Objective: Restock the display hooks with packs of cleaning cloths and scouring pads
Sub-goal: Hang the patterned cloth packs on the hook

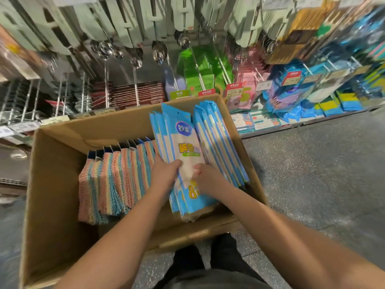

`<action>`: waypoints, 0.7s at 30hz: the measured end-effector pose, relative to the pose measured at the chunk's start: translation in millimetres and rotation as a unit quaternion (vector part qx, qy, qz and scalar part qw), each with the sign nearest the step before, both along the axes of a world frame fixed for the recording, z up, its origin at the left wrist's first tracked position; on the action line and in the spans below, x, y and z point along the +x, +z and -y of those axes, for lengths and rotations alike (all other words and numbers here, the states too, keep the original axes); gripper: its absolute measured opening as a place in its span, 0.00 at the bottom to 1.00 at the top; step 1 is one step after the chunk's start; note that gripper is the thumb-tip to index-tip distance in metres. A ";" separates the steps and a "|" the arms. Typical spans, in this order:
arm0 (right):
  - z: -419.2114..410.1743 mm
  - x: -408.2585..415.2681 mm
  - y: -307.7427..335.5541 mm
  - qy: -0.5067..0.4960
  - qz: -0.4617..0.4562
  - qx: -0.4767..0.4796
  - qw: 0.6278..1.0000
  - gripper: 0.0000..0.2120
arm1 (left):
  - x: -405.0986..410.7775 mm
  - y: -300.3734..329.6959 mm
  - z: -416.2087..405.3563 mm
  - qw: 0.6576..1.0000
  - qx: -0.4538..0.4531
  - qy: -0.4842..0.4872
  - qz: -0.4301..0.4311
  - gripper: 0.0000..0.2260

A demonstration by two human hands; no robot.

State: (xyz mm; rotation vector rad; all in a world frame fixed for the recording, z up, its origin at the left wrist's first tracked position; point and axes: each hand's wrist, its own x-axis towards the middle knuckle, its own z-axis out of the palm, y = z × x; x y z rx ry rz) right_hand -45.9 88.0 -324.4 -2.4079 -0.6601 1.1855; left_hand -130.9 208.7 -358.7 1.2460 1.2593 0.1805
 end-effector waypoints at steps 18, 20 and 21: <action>98.5 168.3 155.9 -0.314 -0.258 0.458 0.791 0.42 | 86.5 202.4 63.5 0.930 0.005 -0.171 0.324 0.29; 145.2 192.1 163.7 -0.329 -0.237 0.472 0.783 0.38 | 121.1 207.4 101.5 0.920 -0.010 -0.201 0.335 0.27; 171.5 204.0 166.3 -0.332 -0.227 0.481 0.779 0.36 | 139.7 208.9 122.5 0.914 -0.018 -0.219 0.340 0.27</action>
